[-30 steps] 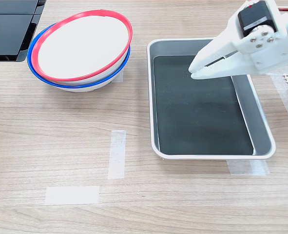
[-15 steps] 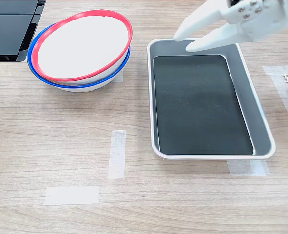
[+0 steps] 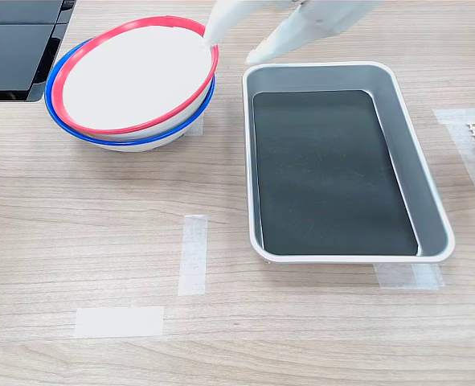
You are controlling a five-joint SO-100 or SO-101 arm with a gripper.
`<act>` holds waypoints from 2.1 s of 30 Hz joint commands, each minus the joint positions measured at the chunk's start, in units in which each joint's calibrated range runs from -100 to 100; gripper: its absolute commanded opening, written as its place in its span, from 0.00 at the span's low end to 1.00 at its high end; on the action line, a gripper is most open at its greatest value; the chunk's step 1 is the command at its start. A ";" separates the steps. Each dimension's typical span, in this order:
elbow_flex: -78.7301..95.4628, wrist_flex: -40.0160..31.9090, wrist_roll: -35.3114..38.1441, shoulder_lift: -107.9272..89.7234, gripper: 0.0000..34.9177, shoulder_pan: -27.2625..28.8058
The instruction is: Lift the stacked dish and set it down on the table.
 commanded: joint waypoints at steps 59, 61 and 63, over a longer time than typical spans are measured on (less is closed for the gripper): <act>-36.13 12.89 -3.13 21.10 0.00 -24.35; -36.04 11.82 -3.08 23.15 0.00 -25.01; -36.13 10.75 -3.03 25.11 0.00 -25.48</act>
